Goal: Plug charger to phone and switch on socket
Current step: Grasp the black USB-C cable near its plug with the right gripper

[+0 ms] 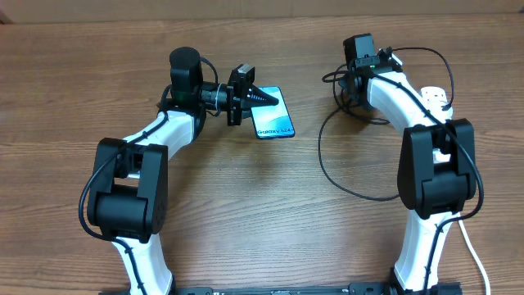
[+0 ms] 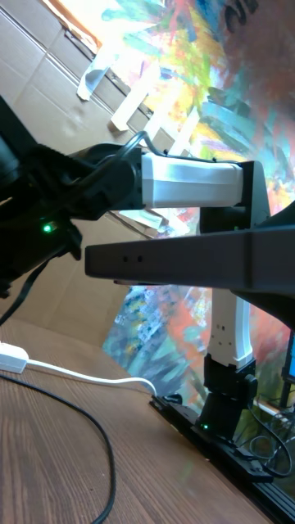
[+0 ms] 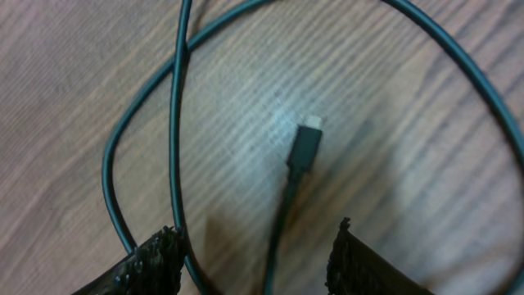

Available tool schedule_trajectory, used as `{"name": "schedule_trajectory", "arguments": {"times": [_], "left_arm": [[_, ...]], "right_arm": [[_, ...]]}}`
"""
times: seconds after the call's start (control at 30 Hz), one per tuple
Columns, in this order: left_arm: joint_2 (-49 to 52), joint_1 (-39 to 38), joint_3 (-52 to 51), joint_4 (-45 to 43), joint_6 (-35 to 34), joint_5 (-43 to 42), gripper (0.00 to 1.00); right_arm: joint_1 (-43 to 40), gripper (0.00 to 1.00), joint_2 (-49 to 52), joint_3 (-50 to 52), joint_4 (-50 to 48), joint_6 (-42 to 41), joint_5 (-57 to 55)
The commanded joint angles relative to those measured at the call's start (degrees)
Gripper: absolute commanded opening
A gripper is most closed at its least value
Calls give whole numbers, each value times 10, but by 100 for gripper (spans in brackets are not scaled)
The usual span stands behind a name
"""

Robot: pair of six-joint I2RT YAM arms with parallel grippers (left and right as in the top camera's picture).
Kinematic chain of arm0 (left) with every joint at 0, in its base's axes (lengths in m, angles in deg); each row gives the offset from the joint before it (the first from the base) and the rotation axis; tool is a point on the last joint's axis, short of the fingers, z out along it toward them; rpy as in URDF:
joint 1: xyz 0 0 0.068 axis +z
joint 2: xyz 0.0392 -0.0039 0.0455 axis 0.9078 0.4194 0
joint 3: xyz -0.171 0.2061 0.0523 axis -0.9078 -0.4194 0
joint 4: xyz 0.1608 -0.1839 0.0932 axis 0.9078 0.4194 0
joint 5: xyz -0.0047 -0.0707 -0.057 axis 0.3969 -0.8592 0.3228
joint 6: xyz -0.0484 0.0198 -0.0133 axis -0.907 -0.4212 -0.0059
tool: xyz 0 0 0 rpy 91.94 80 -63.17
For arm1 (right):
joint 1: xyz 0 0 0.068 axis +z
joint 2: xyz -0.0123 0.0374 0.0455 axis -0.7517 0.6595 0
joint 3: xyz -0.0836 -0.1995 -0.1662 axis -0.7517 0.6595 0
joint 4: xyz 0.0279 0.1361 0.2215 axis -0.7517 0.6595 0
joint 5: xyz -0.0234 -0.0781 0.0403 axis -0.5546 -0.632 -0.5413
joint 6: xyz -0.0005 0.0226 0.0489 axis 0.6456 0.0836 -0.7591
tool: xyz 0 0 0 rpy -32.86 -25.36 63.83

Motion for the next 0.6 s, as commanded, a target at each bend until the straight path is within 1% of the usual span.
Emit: {"name": "schedule_trajectory", "arguments": {"times": [0.0,0.2,0.3,0.4,0.43,0.47,0.57], "left_arm": [[1,1,15,-4,16,-9,4],[1,1,15,-4,15,-9,4],[1,1,15,-4,15,-9,4],[1,1,15,-4,15,-9,4],[1,1,15,-4,15,-9,4],[1,1,15,-4,15,-9,4],[1,1,15,-4,15,-9,4]], "right_arm": [[-3,58,25,-16,-21,-3,-12],[-3,54,56,-16,-31,-3,-12],[-2,49,62,-15,-25,-3,-12],[-2,35,66,-15,-16,-3,-12],[-2,32,66,-15,-15,-3,-12],[-2,26,66,-15,-13,-3,-10],[-1,16,66,-15,-2,0,13]]}}
